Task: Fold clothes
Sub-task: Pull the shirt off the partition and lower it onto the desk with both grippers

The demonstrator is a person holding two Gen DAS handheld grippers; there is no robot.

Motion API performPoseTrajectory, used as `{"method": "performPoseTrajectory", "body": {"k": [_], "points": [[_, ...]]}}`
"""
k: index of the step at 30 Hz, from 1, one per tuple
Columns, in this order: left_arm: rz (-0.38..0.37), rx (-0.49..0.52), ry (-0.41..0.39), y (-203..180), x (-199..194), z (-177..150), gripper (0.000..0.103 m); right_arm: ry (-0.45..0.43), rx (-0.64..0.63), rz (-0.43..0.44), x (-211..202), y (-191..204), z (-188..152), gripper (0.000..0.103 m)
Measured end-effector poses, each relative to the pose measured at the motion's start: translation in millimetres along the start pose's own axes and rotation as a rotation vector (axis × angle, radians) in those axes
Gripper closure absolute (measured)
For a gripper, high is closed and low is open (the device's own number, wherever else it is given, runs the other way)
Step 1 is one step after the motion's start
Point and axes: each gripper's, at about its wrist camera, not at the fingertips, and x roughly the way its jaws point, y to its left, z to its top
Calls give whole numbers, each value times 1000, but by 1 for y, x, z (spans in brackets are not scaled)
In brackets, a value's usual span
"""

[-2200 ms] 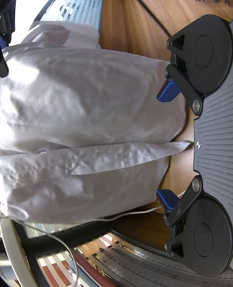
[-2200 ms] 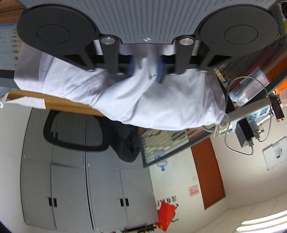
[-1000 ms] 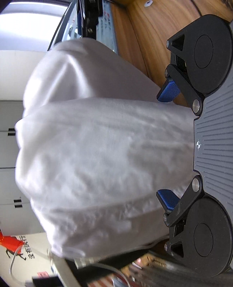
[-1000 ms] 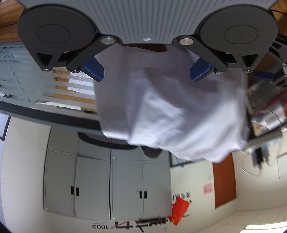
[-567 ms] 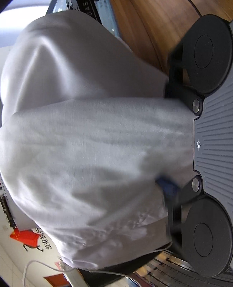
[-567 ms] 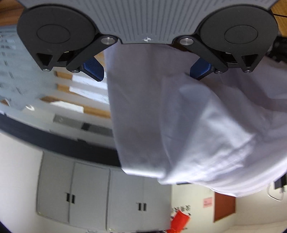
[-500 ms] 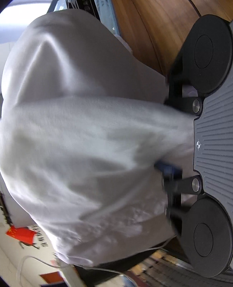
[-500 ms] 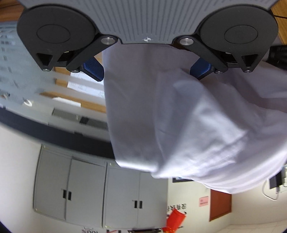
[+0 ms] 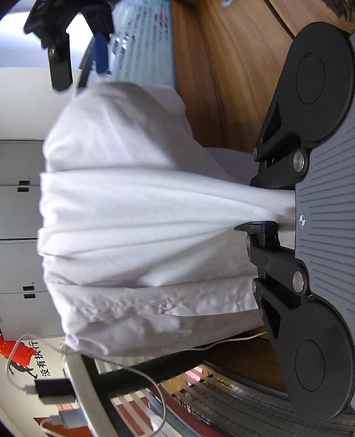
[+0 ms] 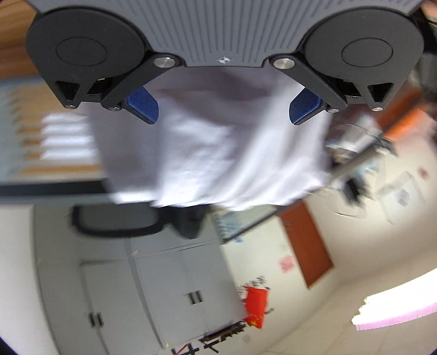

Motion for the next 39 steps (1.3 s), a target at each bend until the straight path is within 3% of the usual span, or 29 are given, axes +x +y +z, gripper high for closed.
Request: {"method": "performPoseTrajectory", "body": {"k": [8, 10, 12, 14, 20, 26, 31, 35, 39], "points": [[-74, -23, -66, -1, -32, 4, 100, 72, -9, 87, 34, 59, -12, 2], [-87, -22, -78, -1, -35, 3, 100, 95, -23, 101, 46, 75, -17, 21], [-98, -15, -91, -4, -42, 3, 100, 119, -37, 115, 58, 91, -21, 77], [-110, -12, -102, -6, -48, 2, 100, 113, -48, 127, 51, 102, -23, 92], [-175, 48, -123, -19, -72, -11, 100, 86, -109, 146, 13, 129, -29, 96], [-226, 42, -74, -28, -87, -35, 100, 105, -89, 143, -20, 138, -59, 96], [-257, 76, 23, -36, -90, -64, 100, 168, -100, 174, -40, 149, -98, 99], [-273, 114, 119, -34, -87, -87, 99, 227, -99, 129, -47, 147, -133, 99], [-270, 114, 158, -22, -87, -101, 99, 282, -40, 93, -51, 129, -163, 99]]}}
